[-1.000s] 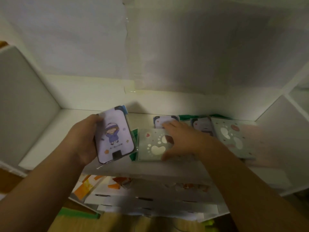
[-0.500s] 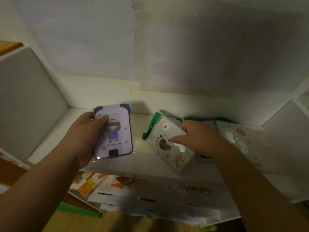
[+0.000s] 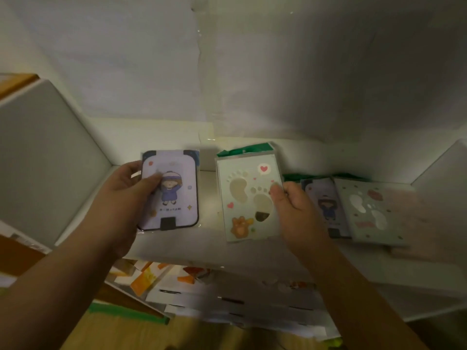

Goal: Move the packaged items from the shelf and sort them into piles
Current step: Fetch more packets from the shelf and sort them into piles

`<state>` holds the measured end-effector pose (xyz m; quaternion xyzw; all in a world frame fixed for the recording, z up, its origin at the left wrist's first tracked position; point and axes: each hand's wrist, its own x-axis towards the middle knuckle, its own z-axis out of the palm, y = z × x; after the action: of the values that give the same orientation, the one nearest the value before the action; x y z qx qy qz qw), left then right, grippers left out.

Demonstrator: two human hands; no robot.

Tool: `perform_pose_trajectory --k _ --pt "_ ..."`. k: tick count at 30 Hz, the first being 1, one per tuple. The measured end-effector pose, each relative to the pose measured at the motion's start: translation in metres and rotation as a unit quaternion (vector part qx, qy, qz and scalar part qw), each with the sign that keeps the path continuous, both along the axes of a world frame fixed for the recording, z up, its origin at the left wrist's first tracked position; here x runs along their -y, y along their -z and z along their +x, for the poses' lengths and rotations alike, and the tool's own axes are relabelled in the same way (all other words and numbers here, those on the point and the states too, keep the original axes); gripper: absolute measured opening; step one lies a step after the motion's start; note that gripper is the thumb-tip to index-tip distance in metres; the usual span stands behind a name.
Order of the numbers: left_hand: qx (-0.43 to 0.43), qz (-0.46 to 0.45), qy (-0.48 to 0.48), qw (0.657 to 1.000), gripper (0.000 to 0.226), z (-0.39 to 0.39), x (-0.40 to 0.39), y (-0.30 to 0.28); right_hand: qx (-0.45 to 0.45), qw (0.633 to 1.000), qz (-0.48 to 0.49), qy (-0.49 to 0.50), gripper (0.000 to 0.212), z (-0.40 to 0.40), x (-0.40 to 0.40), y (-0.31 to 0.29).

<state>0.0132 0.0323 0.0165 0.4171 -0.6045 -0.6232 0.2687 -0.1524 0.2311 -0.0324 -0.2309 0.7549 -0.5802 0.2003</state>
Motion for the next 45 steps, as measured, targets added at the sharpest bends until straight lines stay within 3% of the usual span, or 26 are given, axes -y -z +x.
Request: perform_pose_trajectory --k 7,12,18,28,35,45 --pt "0.049 -0.022 0.005 0.999 0.026 0.023 0.001 -0.01 -0.002 0.998 -0.046 0.031 0.025 0.02 0.019 -0.007" --pt "-0.019 0.034 0.007 0.999 0.017 0.064 0.018 -0.018 -0.009 0.996 -0.052 0.069 0.027 0.051 0.044 -0.012" --pt "-0.099 -0.056 -0.003 0.993 0.036 0.129 0.039 -0.024 0.021 0.996 -0.064 0.062 0.023 0.105 0.079 -0.028" --pt "-0.116 -0.183 -0.086 0.973 0.038 0.251 0.082 -0.03 0.003 0.994 -0.11 -0.008 0.023 0.23 0.142 -0.061" --pt "-0.104 -0.167 -0.128 0.972 0.029 0.363 0.119 -0.023 0.013 0.987 -0.12 -0.102 0.023 0.336 0.191 -0.073" --pt "-0.063 -0.135 -0.214 0.965 0.028 0.5 0.154 -0.01 0.011 0.979 -0.046 -0.196 0.022 0.47 0.263 -0.044"
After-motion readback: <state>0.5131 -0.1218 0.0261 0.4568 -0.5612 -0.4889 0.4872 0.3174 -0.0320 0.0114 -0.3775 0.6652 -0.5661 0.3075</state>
